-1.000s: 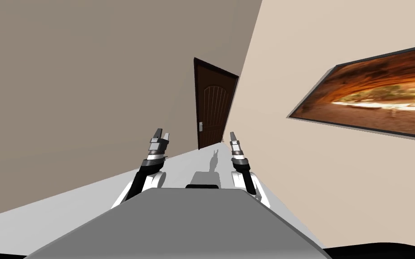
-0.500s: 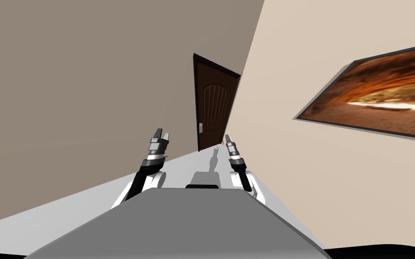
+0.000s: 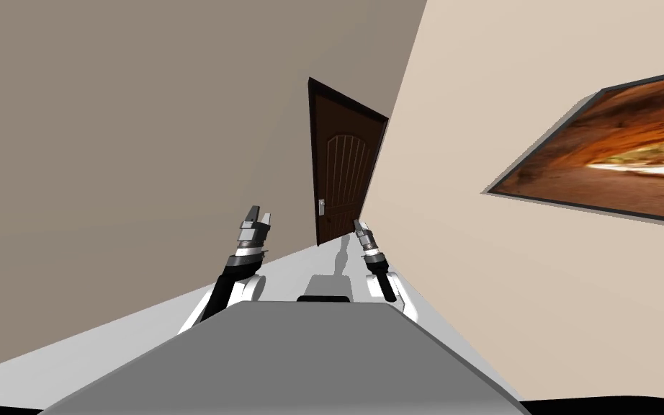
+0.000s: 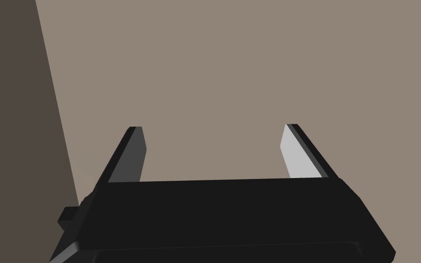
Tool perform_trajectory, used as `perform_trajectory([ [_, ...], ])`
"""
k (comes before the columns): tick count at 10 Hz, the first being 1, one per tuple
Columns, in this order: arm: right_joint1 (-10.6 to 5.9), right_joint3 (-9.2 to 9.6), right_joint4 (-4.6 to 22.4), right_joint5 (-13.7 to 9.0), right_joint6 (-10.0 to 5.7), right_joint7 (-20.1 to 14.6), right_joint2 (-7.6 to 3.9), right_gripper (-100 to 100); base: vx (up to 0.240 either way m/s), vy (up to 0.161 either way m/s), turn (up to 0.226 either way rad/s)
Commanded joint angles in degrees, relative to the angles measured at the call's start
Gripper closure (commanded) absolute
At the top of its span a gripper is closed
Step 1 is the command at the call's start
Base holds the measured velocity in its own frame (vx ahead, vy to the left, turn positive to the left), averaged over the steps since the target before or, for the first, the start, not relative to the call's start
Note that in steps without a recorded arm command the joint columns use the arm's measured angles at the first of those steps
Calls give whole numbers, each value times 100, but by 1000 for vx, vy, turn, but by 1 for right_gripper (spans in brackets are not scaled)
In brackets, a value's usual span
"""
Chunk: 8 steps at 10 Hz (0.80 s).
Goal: Pull the door open
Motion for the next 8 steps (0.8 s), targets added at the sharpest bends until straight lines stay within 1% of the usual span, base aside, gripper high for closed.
perform_trajectory([
  [1,-63,21,227,185,-58,106,-38,-100,153,41,-21],
  [3,-121,37,397,325,-87,182,-67,-100,123,49,-19],
  [4,-180,53,567,464,-116,258,-95,-100,119,55,-28],
  [5,-209,60,652,534,-131,296,-108,-100,126,44,-19],
  [6,-267,76,822,674,-160,372,-133,-100,141,72,-25],
  [8,-326,92,993,814,-189,448,-157,-100,124,47,-21],
])
